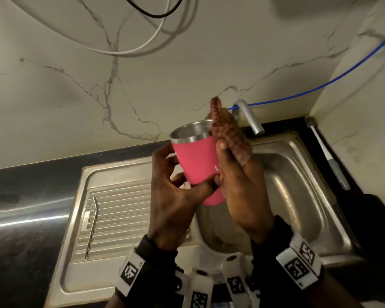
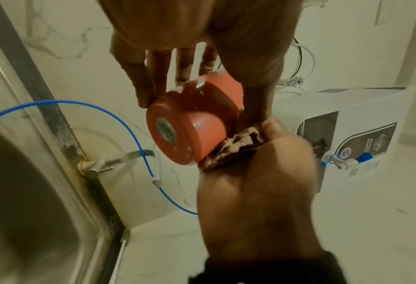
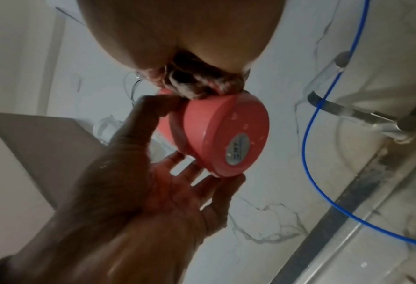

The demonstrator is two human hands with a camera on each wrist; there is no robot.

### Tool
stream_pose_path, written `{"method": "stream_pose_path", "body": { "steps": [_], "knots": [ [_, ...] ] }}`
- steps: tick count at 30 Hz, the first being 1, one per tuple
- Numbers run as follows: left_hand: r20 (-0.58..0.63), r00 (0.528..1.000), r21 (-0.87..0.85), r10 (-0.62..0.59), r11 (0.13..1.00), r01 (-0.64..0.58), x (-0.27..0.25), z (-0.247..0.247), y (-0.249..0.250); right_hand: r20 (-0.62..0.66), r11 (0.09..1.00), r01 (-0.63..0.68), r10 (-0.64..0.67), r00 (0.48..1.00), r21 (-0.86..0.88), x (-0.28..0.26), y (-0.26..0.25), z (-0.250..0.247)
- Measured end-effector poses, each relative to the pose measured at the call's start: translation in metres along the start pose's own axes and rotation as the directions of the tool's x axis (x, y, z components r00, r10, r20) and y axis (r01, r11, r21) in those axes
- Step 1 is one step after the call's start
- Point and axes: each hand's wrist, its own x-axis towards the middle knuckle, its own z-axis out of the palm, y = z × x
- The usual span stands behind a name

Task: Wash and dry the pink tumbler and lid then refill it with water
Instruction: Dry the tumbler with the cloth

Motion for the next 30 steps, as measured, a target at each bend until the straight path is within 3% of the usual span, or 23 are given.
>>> {"method": "stream_pose_path", "body": {
  "steps": [3, 7, 11, 15, 19, 23, 27, 30],
  "knots": [
    [-0.010, 1.000, -0.010, 0.022, 1.000, -0.022, 0.003, 0.002, 0.002, -0.008, 0.999, -0.007, 0.008, 1.000, 0.046, 0.003, 0.009, -0.002],
    [-0.044, 0.999, -0.121, -0.026, 0.992, 0.020, 0.012, -0.003, 0.007, 0.033, 0.997, 0.022, -0.019, 0.999, -0.076, -0.025, 0.023, 0.000],
    [0.029, 1.000, -0.016, -0.004, 1.000, 0.004, 0.008, -0.004, 0.003, 0.000, 0.991, 0.058, -0.058, 0.998, -0.124, -0.020, 0.014, 0.000],
    [0.106, 0.994, 0.003, -0.002, 1.000, 0.001, -0.003, -0.003, 0.002, -0.082, 0.999, 0.017, -0.014, 0.997, 0.038, 0.003, 0.001, -0.002],
    [0.142, 0.989, -0.007, 0.045, 0.999, -0.044, 0.001, -0.005, 0.010, -0.065, 0.969, -0.076, 0.094, 0.993, 0.237, 0.000, 0.005, -0.006],
    [0.067, 0.998, -0.059, 0.009, 0.998, -0.005, 0.010, -0.007, 0.012, -0.033, 0.971, -0.167, 0.175, 0.984, 0.174, -0.025, 0.014, -0.007],
    [0.076, 0.996, -0.048, -0.047, 0.998, 0.051, 0.013, -0.008, 0.008, -0.042, 0.991, -0.115, 0.117, 0.992, 0.067, -0.037, 0.022, -0.009],
    [0.107, 0.991, -0.042, -0.076, 0.996, 0.081, 0.010, -0.008, 0.007, -0.083, 0.985, -0.110, 0.122, 0.989, 0.136, -0.029, 0.016, -0.011]
  ]
}}
